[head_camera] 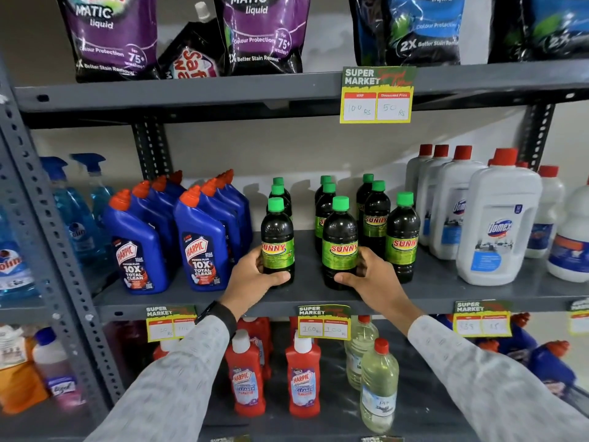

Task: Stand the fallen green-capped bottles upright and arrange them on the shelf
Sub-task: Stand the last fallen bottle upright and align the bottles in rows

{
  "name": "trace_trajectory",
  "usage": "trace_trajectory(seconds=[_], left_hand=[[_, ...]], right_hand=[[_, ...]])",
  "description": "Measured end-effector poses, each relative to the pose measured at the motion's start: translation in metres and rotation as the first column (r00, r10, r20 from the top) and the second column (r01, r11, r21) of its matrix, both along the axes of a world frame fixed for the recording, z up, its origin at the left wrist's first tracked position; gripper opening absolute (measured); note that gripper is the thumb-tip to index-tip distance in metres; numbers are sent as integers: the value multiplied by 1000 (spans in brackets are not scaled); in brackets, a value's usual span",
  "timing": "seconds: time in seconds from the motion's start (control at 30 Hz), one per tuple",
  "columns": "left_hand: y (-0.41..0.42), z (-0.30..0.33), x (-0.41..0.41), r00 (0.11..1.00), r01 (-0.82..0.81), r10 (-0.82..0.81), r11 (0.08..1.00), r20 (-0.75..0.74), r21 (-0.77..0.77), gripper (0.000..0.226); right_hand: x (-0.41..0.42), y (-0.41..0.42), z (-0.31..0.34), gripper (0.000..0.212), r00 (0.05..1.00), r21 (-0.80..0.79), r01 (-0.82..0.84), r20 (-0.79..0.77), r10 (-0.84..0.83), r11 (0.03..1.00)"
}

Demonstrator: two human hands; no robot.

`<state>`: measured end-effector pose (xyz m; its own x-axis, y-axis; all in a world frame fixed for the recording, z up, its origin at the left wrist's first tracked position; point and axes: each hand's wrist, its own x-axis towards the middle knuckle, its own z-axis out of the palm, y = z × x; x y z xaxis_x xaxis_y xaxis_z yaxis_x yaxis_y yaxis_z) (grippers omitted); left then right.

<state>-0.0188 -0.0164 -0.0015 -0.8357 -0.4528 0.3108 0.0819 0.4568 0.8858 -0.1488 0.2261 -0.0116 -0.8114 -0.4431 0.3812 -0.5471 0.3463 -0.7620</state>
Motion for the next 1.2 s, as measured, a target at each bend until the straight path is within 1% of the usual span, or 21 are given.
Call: trace_trajectory(seconds=[0.17, 0.33, 0.4, 0.43, 0.47, 0.53, 0.57, 0.63, 0.7, 0.73, 0.77, 0.8, 0.87, 0.93, 0.97, 1.0, 1.07, 1.2], left_hand=[[0, -2, 0, 1000, -12, 12, 1000, 4, -5, 69], [2, -1, 3, 1000, -17, 17, 999, 21, -29, 66], [6, -1, 8, 999, -33, 37, 994, 36, -105, 67], [10, 0, 13, 996, -56, 67, 980, 52, -191, 68], [14, -1, 18, 991, -95, 121, 945, 63, -314, 68], [17, -7, 28, 968, -184, 249, 789, 31, -587, 66], [17, -11, 31, 959, -196, 282, 713, 20, -673, 65], [16, -20, 33, 949, -185, 314, 626, 28, -758, 62], [16, -27, 31, 936, -195, 351, 583, 28, -789, 61], [16, -30, 29, 927, -205, 373, 561, 24, -802, 63], [16, -32, 27, 918, -211, 396, 535, 22, -818, 67], [16, -35, 26, 909, -214, 417, 507, 20, -835, 71], [15, -39, 24, 897, -217, 441, 480, 20, -850, 73], [15, -41, 23, 893, -223, 450, 480, 19, -849, 74], [15, -41, 23, 890, -226, 456, 477, 19, -849, 75], [16, -42, 23, 885, -226, 465, 473, 23, -851, 76], [17, -41, 23, 880, -217, 474, 472, 38, -854, 77], [18, -41, 24, 878, -209, 475, 479, 51, -853, 78]], right_hand=[[2, -2, 2, 70, 1000, -12, -15, 15, 15, 1000], [4, -2, 4, 72, 1000, -8, -16, 25, 16, 1000], [7, 0, 5, 75, 999, -8, -33, 18, 33, 999], [10, 2, 5, 77, 999, -18, -50, 16, 50, 999], [13, 4, 6, 80, 998, -43, -68, 16, 68, 997], [16, 10, 7, 78, 998, -110, -58, -11, 57, 992], [18, 15, 7, 73, 999, -128, -15, -48, 9, 992], [20, 27, 8, 52, 980, -187, 106, -144, -134, 977], [21, 40, 9, 27, 929, -323, 222, -215, -300, 920], [20, 48, 9, 19, 898, -395, 269, -227, -377, 878], [16, 54, 9, 19, 871, -444, 309, -224, -438, 841], [11, 60, 10, 26, 860, -465, 338, -201, -469, 818], [-5, 70, 8, 50, 881, -407, 382, -110, -460, 830], [-19, 78, 10, 77, 924, -248, 362, -29, -380, 899], [-24, 82, 11, 87, 943, -172, 329, 1, -334, 929], [-28, 84, 12, 92, 957, -116, 290, 33, -288, 950], [-30, 85, 15, 91, 969, -66, 239, 76, -234, 969], [-29, 83, 12, 82, 968, -71, 243, 83, -237, 968]])
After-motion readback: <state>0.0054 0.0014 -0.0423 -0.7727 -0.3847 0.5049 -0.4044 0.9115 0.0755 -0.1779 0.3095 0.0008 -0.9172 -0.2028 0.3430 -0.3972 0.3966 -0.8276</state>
